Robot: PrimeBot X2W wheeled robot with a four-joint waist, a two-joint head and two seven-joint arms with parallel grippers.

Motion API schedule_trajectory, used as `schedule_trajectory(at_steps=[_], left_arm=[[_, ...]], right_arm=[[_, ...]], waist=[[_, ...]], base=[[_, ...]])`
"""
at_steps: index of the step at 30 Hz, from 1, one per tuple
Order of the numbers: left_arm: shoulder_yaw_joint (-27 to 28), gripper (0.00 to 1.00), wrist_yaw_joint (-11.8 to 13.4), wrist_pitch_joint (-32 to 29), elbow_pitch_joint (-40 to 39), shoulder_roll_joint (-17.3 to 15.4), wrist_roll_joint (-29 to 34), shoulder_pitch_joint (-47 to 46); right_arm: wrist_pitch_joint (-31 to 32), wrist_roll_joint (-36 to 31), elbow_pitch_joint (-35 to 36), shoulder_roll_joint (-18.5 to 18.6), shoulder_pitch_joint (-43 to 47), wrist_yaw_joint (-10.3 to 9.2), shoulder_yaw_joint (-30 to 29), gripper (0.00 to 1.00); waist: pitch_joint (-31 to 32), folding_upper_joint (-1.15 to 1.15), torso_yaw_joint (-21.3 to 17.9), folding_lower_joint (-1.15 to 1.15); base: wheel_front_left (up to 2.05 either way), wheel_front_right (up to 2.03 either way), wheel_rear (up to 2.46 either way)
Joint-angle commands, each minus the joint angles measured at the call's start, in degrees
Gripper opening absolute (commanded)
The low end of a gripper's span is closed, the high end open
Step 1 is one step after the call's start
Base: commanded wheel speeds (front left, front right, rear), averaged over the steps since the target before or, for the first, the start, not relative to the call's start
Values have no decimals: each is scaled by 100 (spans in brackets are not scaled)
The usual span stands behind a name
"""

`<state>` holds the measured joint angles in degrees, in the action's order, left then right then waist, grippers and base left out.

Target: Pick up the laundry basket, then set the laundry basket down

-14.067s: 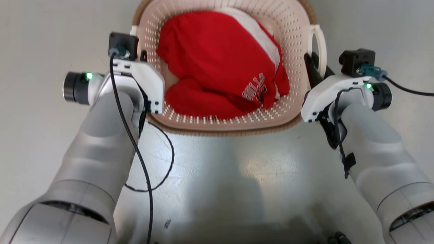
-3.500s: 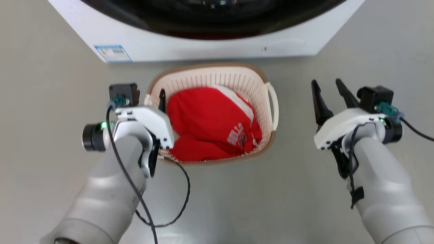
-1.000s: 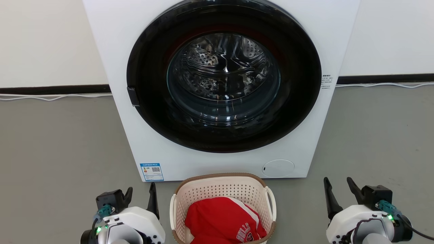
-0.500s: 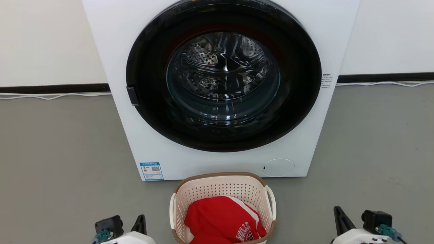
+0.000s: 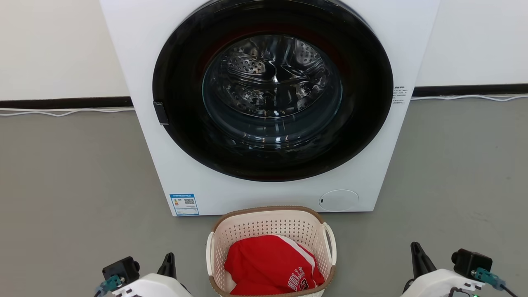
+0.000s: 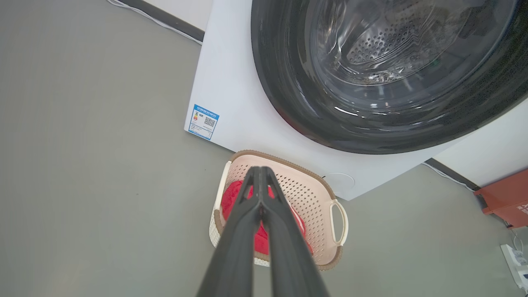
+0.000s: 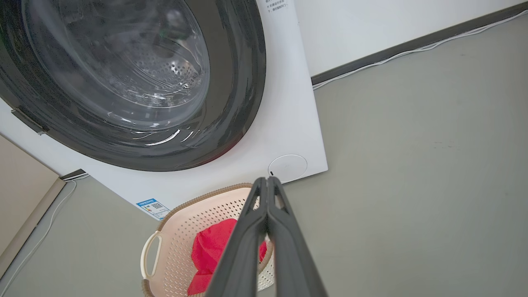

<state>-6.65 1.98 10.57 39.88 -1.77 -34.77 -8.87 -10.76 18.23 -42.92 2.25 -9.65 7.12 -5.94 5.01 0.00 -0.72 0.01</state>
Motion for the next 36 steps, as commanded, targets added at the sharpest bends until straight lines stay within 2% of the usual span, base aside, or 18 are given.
schedule_trajectory(at_steps=[1, 36], left_arm=[[87, 0, -54, -37, -220, -26, -151, -184], [498, 0, -352, -595, -1010, -54, -2019, -33]], right_arm=[[55, 201, 222, 44, -171, 13, 4, 0], [611, 2605, 1116, 50, 4, 21, -15, 0]], waist=[[-7, 0, 2, -1], [-178, 0, 25, -1]], base=[[0, 0, 0], [0, 0, 0]])
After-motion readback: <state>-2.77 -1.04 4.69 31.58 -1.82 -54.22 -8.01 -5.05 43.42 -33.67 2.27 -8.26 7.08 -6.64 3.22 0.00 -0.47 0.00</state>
